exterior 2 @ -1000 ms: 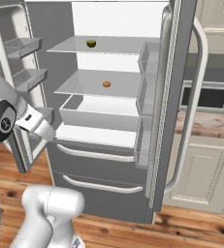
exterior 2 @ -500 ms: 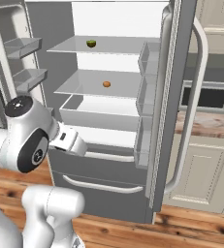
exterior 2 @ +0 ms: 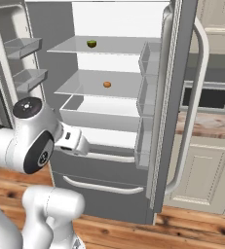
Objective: Retrieve the kiwi and tangerine from the fridge and place them into the bowl on the dining table.
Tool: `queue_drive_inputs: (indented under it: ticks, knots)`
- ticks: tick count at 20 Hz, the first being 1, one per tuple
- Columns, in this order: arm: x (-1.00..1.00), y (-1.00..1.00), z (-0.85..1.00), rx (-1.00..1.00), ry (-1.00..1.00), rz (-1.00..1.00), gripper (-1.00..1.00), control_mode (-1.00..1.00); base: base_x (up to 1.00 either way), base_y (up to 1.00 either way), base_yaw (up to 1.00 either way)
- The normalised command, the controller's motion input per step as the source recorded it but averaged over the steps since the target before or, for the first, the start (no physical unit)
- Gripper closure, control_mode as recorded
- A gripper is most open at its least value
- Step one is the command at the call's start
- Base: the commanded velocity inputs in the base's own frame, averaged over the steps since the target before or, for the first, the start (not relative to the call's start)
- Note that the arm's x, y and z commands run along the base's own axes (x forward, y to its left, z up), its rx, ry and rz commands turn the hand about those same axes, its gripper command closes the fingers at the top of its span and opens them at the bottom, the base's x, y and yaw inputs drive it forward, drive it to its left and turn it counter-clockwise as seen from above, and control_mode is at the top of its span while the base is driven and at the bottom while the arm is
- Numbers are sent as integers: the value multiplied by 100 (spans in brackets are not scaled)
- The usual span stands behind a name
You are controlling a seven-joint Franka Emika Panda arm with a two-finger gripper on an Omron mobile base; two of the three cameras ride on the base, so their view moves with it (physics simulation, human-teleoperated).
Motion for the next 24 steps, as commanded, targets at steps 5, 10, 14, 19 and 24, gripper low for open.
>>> queue_drive_inputs:
  ticks: [5,10,14,19,24]
  knots:
    - [0,21,0,0,0,1,-100,-100,0,0,0]
    - [0,1,0,0,0,1,-100,-100,0,0,0]
    - [0,0,0,0,0,2,-100,-100,0,0,0]
    - [0,0,0,1,0,0,-100,-100,0,0,0]
    - [10,0,0,0,0,0,-100,-100,0,0,0]
